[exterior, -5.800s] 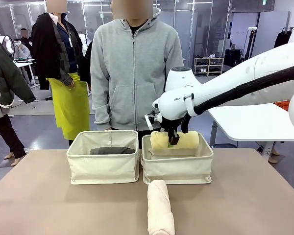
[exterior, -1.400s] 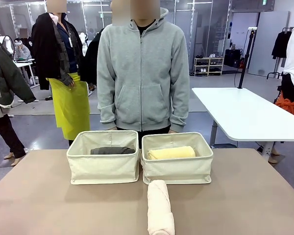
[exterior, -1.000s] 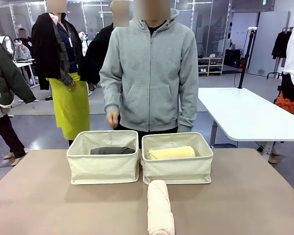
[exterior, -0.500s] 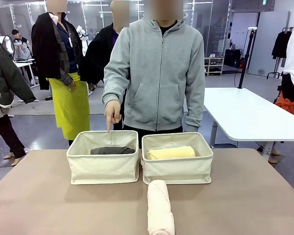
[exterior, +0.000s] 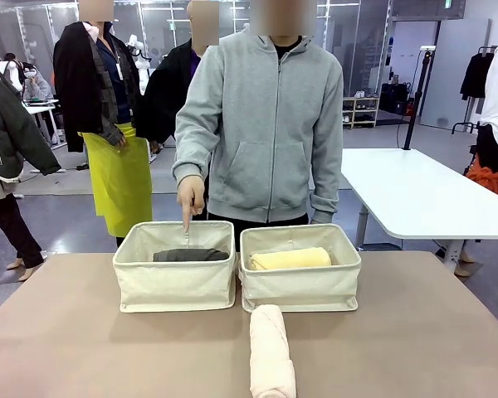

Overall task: Divide the towels into two baskets.
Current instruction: Pick up one hotel-folded towel from the bottom of the table and place it in the Fabric basket indicated by the person.

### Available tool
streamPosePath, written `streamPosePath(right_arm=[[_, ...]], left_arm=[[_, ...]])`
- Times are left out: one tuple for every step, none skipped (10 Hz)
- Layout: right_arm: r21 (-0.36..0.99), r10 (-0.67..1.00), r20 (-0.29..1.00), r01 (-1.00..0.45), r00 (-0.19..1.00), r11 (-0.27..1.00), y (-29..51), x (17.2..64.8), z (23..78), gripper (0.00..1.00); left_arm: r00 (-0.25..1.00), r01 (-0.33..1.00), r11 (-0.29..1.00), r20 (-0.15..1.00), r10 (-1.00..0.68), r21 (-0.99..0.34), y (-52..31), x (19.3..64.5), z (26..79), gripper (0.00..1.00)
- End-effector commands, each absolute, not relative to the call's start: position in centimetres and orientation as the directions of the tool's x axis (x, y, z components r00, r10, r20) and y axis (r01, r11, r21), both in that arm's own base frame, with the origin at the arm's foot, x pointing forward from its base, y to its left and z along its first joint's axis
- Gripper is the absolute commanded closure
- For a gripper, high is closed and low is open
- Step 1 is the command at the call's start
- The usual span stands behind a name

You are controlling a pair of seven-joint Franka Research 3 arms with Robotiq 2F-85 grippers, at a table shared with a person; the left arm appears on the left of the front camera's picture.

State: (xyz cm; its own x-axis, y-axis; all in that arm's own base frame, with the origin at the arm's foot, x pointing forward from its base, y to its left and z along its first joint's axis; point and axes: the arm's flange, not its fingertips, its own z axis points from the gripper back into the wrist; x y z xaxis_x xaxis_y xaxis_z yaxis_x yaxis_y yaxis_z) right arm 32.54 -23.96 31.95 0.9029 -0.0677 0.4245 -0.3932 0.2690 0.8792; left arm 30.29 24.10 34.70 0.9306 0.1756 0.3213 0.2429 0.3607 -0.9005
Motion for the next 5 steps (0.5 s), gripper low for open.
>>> streamPosePath(right_arm=[[0.890,-0.023,0.384,-0.364,0.923,0.276,-22.6,33.0,32.2,0.00],[0.899,0.015,0.333,-0.322,0.943,0.296,-19.9,33.7,32.6,0.00],[0.909,0.014,0.248,-0.238,0.969,0.343,-16.6,34.2,32.8,0.00],[0.905,0.006,0.228,-0.214,0.974,0.367,-12.8,34.2,32.8,0.00],[0.879,0.020,0.190,-0.179,0.982,0.442,-9.4,33.9,32.5,0.00]], left_arm=[[0.932,0.236,0.365,0.316,0.176,-0.901,24.3,30.1,34.9,0.00],[0.932,0.236,0.365,0.316,0.176,-0.901,24.3,30.1,34.9,0.00],[0.932,0.236,0.365,0.316,0.176,-0.901,24.3,30.1,34.9,0.00],[0.932,0.236,0.365,0.316,0.176,-0.901,24.3,30.1,34.9,0.00],[0.932,0.236,0.365,0.316,0.176,-0.901,24.3,30.1,34.9,0.00]])
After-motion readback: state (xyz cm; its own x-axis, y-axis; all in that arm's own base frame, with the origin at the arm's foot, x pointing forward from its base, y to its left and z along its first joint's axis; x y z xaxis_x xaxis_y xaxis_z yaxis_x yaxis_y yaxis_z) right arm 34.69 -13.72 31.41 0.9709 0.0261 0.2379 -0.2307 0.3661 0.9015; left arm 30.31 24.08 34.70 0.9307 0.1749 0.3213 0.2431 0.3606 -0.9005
